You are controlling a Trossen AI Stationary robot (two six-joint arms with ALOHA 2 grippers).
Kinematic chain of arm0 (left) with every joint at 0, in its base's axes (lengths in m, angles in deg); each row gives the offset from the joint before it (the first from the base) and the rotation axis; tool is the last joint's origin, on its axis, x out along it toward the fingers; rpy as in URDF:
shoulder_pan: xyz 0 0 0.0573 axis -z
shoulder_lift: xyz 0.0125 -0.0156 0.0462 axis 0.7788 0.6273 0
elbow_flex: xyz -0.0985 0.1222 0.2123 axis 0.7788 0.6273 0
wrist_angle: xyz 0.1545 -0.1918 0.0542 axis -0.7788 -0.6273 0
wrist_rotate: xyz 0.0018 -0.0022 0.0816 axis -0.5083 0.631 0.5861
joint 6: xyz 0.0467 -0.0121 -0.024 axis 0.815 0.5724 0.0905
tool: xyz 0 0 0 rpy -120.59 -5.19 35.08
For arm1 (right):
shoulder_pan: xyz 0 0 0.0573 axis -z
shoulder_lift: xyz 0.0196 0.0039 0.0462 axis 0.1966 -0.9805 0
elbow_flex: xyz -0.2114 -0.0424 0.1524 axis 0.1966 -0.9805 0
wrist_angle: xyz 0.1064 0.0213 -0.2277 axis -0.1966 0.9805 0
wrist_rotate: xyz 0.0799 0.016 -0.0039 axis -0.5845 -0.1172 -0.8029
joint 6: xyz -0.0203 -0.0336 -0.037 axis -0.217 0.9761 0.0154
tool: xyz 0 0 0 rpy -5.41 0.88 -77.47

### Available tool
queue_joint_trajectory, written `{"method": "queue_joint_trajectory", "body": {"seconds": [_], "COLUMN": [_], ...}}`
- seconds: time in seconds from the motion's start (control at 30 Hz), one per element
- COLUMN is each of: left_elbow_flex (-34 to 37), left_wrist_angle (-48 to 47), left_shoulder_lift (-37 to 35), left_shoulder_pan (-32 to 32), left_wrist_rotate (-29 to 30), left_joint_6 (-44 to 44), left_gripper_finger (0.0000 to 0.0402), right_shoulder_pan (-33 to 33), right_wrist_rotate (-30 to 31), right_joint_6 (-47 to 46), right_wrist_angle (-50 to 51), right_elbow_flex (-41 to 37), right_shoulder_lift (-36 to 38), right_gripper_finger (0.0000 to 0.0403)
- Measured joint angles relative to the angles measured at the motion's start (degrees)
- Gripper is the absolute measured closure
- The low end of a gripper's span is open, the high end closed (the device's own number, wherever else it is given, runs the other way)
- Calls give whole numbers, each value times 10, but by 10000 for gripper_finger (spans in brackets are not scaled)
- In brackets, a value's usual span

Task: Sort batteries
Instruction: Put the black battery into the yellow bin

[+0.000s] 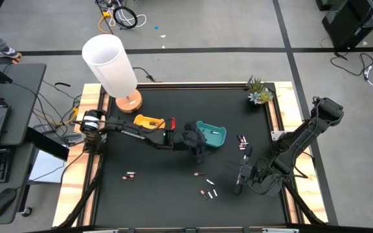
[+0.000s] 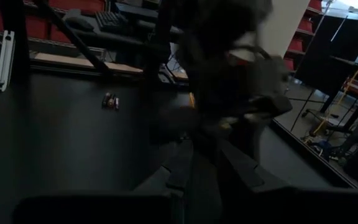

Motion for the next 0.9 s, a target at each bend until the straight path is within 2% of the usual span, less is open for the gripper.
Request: {"method": "queue_joint_trajectory", "body": {"seconds": [0.1,0.23,0.37,0.63,0.77,0.9], "left_elbow_flex": [-25,-26,-25,-24,-24,-24], "left_wrist_angle": [-54,-70,-83,-87,-92,-103], "left_shoulder_lift": [0,0,18,70,75,76], "left_shoulder_pan": [32,65,84,70,43,37], "left_wrist_rotate": [-8,-38,-8,17,-26,-38], "left_joint_6": [-10,-66,-92,-102,-104,-103], "left_gripper_finger": [271,271,266,230,224,224], "right_shoulder_pan": [0,0,0,-1,-2,-2], "right_wrist_rotate": [-18,-33,-34,-35,-35,-35], "right_joint_6": [-7,-17,-17,-4,6,11], "right_wrist_angle": [0,0,-12,-25,-25,-25], "right_elbow_flex": [0,0,0,0,0,0], "right_shoulder_lift": [0,0,0,0,0,0], "right_gripper_finger": [346,346,346,346,346,346]}}
